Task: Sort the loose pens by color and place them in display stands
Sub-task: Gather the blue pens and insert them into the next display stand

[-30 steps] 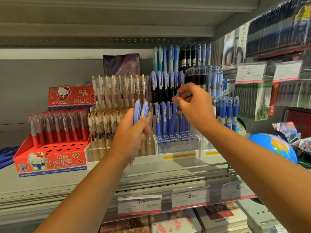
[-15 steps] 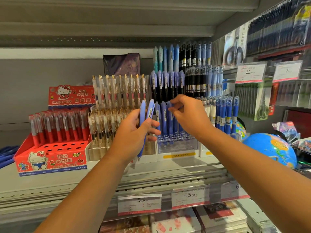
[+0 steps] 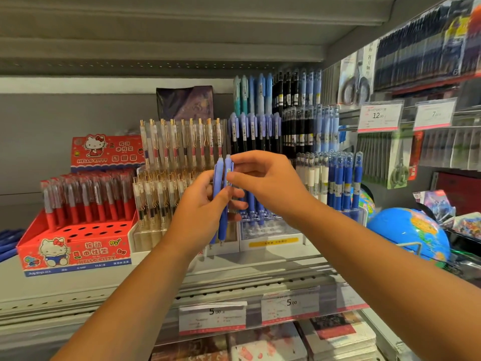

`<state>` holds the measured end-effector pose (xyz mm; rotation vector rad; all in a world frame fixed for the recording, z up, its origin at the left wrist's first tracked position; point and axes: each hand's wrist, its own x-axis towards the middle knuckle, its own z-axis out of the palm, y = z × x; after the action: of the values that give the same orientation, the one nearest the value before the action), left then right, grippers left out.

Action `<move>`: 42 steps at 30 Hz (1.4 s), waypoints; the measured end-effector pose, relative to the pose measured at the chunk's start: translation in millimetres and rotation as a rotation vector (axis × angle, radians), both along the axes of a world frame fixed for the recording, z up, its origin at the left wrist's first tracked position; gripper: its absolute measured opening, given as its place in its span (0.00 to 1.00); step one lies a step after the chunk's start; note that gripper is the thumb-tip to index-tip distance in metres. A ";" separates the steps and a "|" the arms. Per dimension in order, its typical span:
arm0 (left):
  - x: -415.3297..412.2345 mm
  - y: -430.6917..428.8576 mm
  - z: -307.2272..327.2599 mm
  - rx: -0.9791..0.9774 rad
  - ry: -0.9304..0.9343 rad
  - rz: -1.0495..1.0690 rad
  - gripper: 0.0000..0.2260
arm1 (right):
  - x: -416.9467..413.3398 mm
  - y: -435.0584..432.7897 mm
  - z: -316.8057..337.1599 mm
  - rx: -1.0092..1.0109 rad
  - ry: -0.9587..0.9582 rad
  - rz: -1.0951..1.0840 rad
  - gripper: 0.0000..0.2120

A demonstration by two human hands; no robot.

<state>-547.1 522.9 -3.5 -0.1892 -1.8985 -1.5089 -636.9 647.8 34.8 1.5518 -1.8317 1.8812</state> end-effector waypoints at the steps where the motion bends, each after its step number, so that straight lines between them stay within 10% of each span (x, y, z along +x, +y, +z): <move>1: 0.3 0.1 0.2 -0.014 0.001 0.001 0.11 | 0.2 -0.5 -1.6 -0.007 -0.027 0.001 0.10; 18: -2.9 1.1 -2.0 -0.067 -0.074 -0.015 0.11 | -22.9 16.8 13.2 -0.172 -0.193 -0.174 0.12; 42: 2.8 2.9 0.0 -0.170 -0.026 0.196 0.06 | -57.6 7.5 -5.0 0.166 0.254 -0.634 0.09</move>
<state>-544.4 525.8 -3.5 -0.0579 -2.0032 -1.2271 -694.5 655.4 29.8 1.0015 -2.0654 1.2198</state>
